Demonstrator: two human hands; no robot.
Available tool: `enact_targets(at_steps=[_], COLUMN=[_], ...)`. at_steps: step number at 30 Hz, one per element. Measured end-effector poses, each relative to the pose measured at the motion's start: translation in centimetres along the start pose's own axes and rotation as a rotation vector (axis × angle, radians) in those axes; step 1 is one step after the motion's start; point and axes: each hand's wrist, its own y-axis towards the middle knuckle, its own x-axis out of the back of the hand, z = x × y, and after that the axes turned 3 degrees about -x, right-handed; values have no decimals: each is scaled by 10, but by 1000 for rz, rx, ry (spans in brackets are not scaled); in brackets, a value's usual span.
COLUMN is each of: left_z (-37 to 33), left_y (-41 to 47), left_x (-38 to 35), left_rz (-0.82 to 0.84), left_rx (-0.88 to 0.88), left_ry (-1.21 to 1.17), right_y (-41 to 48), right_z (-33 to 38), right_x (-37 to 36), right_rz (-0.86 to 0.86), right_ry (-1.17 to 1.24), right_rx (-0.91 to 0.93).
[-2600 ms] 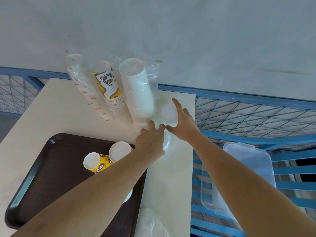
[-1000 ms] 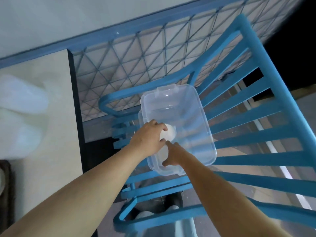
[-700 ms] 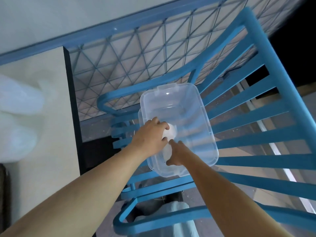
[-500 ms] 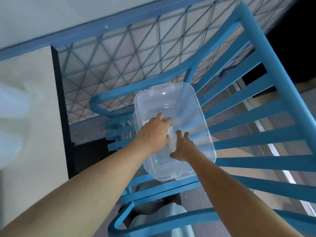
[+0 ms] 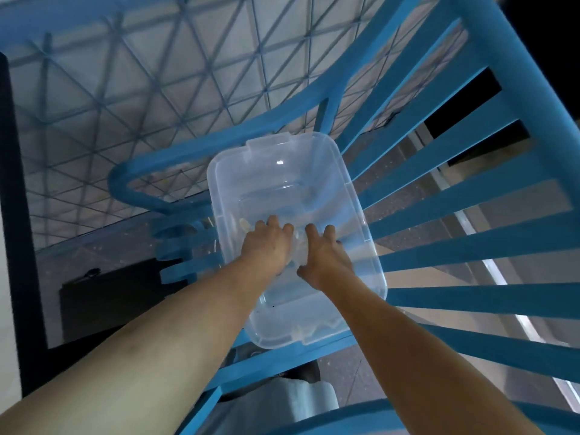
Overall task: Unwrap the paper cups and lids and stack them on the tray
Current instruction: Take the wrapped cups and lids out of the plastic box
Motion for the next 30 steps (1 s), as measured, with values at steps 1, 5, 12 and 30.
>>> enact_targets(at_steps=[1,5,12,30], left_z=[0,-4,-10,90], left_y=[1,1,-18,-237], left_x=[-5,-18,4,199], left_rz=[-6,1,-52,-489], left_rx=[2,24,14,202], left_ry=[13,57,132,-269], right_y=[-1,-8,-31,-128], right_z=[0,3,5,135], right_x=[0,3,24,218], right_rz=[-12,-52,-153,-399], right_ry=[-14,-52,-28,364], right_rx=[4,11,46,143])
